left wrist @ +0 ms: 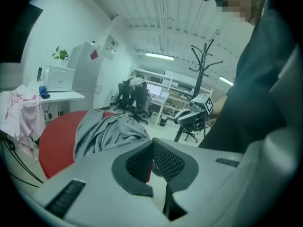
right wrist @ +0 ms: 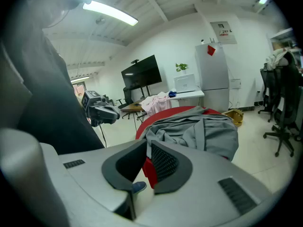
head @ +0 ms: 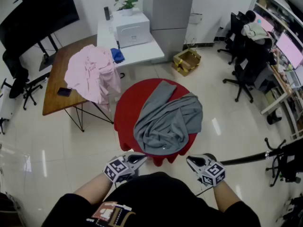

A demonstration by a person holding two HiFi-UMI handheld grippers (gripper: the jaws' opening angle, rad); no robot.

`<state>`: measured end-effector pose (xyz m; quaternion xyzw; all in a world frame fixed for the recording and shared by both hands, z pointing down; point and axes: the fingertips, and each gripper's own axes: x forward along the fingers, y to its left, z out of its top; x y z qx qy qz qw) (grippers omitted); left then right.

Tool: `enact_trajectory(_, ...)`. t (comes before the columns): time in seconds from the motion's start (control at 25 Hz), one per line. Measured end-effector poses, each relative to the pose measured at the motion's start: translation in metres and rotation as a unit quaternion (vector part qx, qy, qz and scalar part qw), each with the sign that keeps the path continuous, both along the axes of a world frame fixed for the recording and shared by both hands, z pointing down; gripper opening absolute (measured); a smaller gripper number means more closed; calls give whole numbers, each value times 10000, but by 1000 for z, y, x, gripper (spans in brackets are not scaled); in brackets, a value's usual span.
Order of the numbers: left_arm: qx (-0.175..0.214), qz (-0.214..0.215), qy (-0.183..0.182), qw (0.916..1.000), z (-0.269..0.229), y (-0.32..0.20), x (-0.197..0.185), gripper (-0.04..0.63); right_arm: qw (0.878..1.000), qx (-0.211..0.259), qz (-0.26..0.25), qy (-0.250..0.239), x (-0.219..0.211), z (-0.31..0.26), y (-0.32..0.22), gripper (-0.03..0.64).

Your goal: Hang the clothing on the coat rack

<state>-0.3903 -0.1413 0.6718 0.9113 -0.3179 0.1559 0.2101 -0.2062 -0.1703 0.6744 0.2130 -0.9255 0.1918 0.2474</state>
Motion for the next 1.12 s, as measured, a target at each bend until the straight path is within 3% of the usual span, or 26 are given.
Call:
enact_trajectory(0.16, 65, 311, -717, 9969, 27, -14, -7, 12, 9977, 146, -400, 522, -13, 23, -14, 136)
enact_trajectory(0.32, 148, 836, -1674, 9822, 62, -25, -12, 137, 9842, 497, -1023, 1354, -24, 50, -20, 170)
enact_trajectory(0.4, 253, 1239, -2331, 9642, 82, -28, -16, 182, 9744, 694, -1299, 1700, -31, 62, -24, 170)
enact_trajectory(0.52, 540, 1879, -3264, 9248, 111, -32, -23, 196, 9577, 945, -1700, 2121, -42, 78, -30, 169)
enact_trajectory(0.64, 769, 2364, -3878, 8876, 137, -35, -32, 196, 9434, 1105, -2141, 2279, -60, 93, -27, 170)
enact_trajectory(0.84, 1198, 2878, -4252, 8497, 140, -58, -35, 196, 9269, 1026, -2386, 2710, -70, 130, -24, 206)
enact_trajectory(1.0, 1270, 3447, -4495, 8143, 157, -63, -39, 218, 9164, 1080, -2461, 2965, -81, 143, -35, 206)
enact_trajectory(1.12, 1201, 3705, -4626, 7964, 169, -65, -38, 219, 9070, 1004, -2603, 3155, -82, 162, -39, 206)
